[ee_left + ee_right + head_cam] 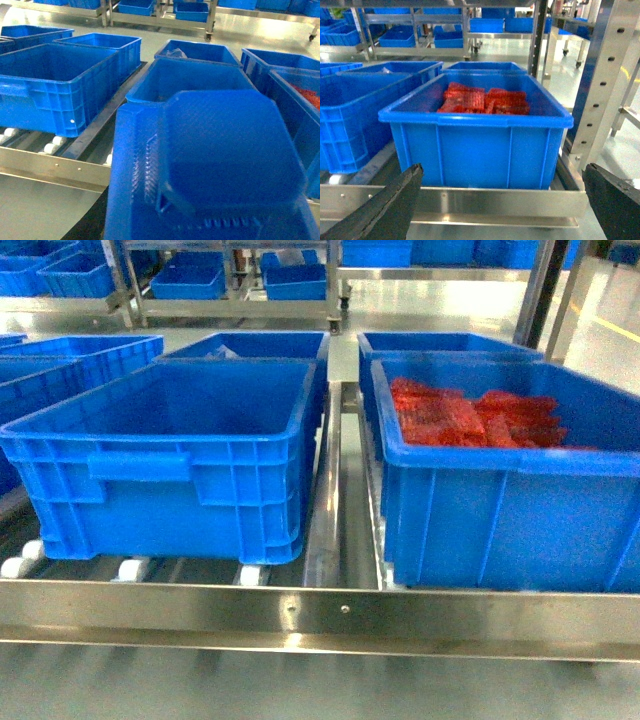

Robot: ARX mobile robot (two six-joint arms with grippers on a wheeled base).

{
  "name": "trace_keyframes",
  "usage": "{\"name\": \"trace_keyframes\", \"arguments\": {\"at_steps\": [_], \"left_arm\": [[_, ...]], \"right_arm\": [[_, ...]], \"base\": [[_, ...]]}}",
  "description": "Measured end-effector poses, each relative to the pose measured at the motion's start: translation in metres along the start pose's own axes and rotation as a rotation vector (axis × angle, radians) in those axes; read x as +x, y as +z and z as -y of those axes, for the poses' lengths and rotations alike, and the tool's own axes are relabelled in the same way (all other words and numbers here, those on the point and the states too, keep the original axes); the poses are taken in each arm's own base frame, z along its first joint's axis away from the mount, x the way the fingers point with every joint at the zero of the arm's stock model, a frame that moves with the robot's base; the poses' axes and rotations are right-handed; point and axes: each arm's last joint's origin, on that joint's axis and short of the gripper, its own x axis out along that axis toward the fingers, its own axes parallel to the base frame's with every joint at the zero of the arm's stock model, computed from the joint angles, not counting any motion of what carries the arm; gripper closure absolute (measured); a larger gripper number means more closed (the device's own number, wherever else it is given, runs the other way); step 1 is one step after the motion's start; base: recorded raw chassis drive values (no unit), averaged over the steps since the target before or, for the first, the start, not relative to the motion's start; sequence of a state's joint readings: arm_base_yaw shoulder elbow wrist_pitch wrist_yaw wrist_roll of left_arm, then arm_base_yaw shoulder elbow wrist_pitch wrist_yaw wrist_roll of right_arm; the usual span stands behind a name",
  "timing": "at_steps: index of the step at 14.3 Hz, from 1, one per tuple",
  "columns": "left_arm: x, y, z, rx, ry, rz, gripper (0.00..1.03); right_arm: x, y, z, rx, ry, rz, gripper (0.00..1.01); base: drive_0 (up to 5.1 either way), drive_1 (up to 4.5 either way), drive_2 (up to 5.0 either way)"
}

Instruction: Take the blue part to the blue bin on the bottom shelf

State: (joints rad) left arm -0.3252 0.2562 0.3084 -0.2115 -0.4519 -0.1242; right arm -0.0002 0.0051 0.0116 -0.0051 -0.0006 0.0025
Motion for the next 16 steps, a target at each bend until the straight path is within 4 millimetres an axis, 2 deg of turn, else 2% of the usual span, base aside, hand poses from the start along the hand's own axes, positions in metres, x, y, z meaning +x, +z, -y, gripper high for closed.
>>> {"name": "trace_keyframes", "arguments": {"at_steps": [10, 16], "left_arm": [[0.0003, -0.0011, 0.0001, 0.001, -0.002, -0.003, 0.59], [0.0001, -0.0009, 0.0000, 0.000, -0.001, -0.001, 0.59]], "right_arm": [[0.0000, 0.0000, 0.0000, 0.000, 0.000, 0.000, 0.03], [0.0000, -0.0001, 0.0000, 0.000, 0.000, -0.001, 0.03]], "base": [[0.0, 0.00, 0.0], [0.0, 4.06, -4.0]]}}
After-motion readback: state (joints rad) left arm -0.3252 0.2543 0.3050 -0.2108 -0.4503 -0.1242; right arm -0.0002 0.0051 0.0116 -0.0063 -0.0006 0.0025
